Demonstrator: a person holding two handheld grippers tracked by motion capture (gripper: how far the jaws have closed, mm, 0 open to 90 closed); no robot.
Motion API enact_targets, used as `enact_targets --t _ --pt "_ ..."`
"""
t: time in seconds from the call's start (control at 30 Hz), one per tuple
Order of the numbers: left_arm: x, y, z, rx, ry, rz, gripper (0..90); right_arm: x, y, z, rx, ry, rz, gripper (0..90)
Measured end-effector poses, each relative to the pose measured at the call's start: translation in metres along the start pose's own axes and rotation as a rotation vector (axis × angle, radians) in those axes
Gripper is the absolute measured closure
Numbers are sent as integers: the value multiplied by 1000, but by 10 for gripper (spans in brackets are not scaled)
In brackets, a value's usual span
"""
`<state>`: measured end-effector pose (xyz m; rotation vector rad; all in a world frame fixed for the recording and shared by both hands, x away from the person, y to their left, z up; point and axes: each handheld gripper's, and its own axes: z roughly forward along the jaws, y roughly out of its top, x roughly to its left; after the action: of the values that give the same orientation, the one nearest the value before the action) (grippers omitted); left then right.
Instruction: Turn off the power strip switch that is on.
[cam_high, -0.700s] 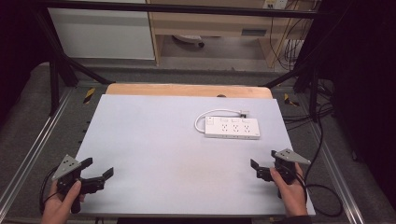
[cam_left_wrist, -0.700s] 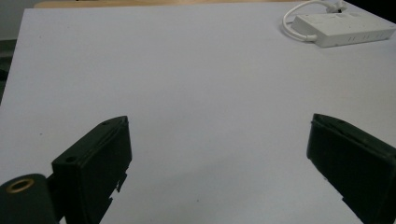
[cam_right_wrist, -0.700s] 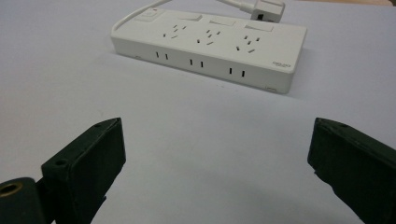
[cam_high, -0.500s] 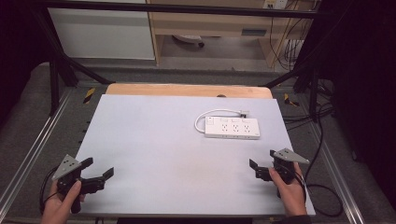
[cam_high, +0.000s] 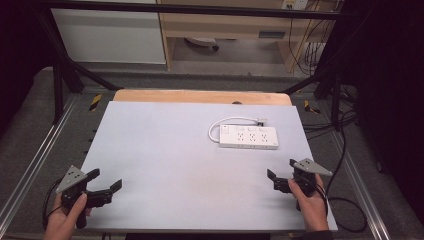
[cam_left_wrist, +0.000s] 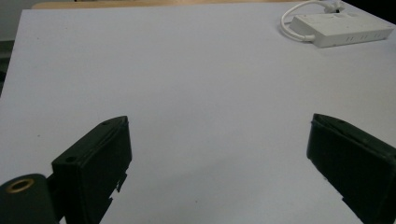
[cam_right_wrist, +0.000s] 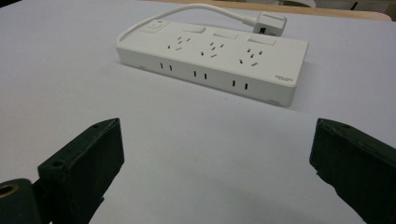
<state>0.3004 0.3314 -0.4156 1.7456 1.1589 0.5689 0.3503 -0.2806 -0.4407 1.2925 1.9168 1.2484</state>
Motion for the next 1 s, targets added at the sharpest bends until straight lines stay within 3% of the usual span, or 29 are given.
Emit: enact_targets --t 0.33,1.0 --pt "0 0 0 1 -2 2 66 1 0 1 4 4 -1 33" --pt "0 0 -1 -1 0 2 66 4 8 -11 -75 -11 12 34"
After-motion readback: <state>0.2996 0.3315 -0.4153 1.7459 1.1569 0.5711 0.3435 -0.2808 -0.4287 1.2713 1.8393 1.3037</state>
